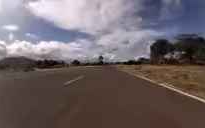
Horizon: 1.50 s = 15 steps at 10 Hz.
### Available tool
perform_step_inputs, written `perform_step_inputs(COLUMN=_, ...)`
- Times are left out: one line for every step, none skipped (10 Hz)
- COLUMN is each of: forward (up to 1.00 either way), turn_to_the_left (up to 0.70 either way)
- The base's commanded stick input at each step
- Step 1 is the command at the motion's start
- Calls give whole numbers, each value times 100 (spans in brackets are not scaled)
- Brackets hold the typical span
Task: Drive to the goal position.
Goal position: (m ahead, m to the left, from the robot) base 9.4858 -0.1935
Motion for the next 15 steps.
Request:
perform_step_inputs(forward=70, turn_to_the_left=0)
perform_step_inputs(forward=70, turn_to_the_left=0)
perform_step_inputs(forward=70, turn_to_the_left=0)
perform_step_inputs(forward=70, turn_to_the_left=0)
perform_step_inputs(forward=70, turn_to_the_left=0)
perform_step_inputs(forward=70, turn_to_the_left=0)
perform_step_inputs(forward=70, turn_to_the_left=0)
perform_step_inputs(forward=70, turn_to_the_left=0)
perform_step_inputs(forward=70, turn_to_the_left=0)
perform_step_inputs(forward=70, turn_to_the_left=0)
perform_step_inputs(forward=70, turn_to_the_left=0)
perform_step_inputs(forward=70, turn_to_the_left=0)
perform_step_inputs(forward=70, turn_to_the_left=0)
perform_step_inputs(forward=70, turn_to_the_left=0)
perform_step_inputs(forward=70, turn_to_the_left=0)
